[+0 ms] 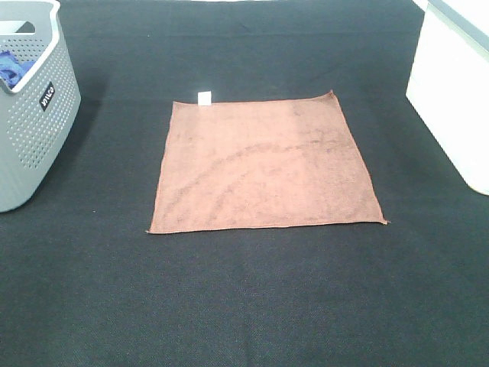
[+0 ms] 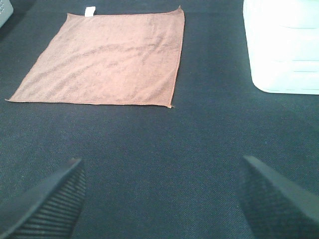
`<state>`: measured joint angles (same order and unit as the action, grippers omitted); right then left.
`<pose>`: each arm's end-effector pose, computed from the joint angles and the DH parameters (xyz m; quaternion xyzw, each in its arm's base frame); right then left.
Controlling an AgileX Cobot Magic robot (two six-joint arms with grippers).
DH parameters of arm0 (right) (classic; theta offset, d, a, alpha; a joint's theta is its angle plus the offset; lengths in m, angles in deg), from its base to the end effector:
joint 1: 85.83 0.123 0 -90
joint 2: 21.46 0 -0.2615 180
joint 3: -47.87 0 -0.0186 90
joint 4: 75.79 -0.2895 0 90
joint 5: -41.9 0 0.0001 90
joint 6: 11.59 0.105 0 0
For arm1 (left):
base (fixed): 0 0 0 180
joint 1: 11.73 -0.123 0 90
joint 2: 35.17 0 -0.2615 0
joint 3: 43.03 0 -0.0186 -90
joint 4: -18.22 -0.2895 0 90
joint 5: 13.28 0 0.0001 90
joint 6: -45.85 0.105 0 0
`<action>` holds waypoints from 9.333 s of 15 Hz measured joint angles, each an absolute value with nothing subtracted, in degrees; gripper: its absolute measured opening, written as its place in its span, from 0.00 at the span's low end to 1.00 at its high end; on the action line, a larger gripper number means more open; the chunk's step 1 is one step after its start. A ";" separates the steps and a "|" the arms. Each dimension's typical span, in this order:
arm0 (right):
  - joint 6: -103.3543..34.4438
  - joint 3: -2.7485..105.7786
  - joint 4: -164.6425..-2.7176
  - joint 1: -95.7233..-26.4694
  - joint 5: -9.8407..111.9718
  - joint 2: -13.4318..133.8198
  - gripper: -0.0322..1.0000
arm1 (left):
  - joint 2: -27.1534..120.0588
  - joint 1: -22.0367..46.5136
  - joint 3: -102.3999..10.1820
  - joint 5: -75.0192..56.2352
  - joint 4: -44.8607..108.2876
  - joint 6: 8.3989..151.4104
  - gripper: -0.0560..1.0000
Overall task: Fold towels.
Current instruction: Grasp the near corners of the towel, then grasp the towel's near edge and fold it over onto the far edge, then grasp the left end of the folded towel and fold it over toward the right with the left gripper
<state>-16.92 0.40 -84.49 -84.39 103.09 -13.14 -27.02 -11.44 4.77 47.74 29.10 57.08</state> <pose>0.0628 0.0155 0.2921 -0.0538 0.8484 0.0580 0.5234 0.0631 -0.0177 0.2912 0.0893 0.8440 -0.0447 0.5270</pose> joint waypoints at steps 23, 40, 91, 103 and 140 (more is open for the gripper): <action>-16.92 0.40 -84.49 -84.39 103.09 -13.14 0.79 | -27.02 -11.44 4.77 47.63 29.10 57.08 0.56; -17.67 7.11 -96.41 -84.39 76.51 49.19 0.77 | 39.44 -11.44 4.89 22.36 84.05 86.64 0.56; -43.45 23.78 -120.88 -81.82 82.52 89.42 0.03 | 68.55 4.15 -10.47 10.96 70.87 77.47 0.05; -37.15 57.99 -115.78 -81.82 80.40 112.05 0.03 | 90.67 4.15 -36.08 3.57 70.41 82.69 0.05; -22.94 60.51 -99.62 -81.82 92.61 110.73 0.84 | 87.92 -0.15 -53.04 32.96 31.74 39.37 0.09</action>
